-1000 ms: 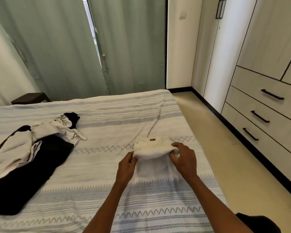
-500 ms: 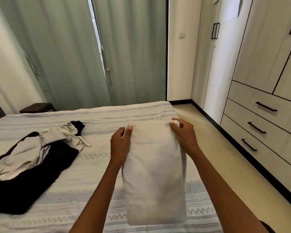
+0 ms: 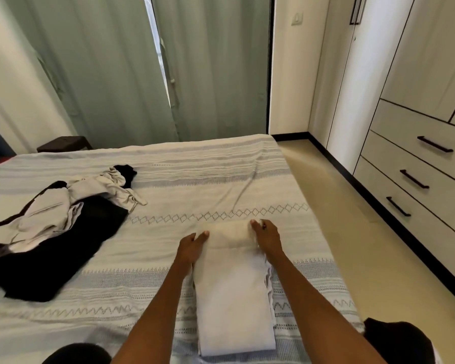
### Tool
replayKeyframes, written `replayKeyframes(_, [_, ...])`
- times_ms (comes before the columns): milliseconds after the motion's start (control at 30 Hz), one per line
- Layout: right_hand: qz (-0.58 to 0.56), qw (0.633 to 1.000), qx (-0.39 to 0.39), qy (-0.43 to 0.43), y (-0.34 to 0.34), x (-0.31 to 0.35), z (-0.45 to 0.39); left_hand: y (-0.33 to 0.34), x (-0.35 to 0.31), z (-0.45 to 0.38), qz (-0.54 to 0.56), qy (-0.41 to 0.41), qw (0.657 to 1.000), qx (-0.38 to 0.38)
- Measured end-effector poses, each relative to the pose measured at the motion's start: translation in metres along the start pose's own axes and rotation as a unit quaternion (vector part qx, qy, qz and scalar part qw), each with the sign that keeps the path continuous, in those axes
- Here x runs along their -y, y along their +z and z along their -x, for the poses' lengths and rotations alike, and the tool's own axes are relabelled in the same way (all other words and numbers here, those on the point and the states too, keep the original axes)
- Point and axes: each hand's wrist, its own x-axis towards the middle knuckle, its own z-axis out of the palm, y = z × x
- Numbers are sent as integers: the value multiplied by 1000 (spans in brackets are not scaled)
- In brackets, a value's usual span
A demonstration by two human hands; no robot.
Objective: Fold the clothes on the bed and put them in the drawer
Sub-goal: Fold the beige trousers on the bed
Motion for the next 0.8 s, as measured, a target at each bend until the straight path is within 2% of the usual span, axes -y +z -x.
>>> replayKeyframes(67, [2,999,45,2,-2,2,-7,-5,-7,-8,6,-16,998,64])
replayKeyframes(200, [38,994,97,-34,-3,-10,-28,-11,0,-25,2,-45,994,98])
replayKeyframes(333, [50,993,102,-33,-4,-20,-49,-4,1,-37,-51,-34,996,72])
replayKeyframes(467, [143,984,95,-48,0,-19,-71,2,-1,-57,-100,-10,995,20])
replayKeyframes(567, [178,979,88,-37,7,-19,-88,-4,0,-74,-134,11,991,24])
replayKeyframes(700, [145,983,109,-16,10,-9,-96,-10,-17,-77,-159,1,986,58])
replayKeyframes(800, [68,989,132,-7,0,6,-81,-18,-30,-75,-148,-17,985,92])
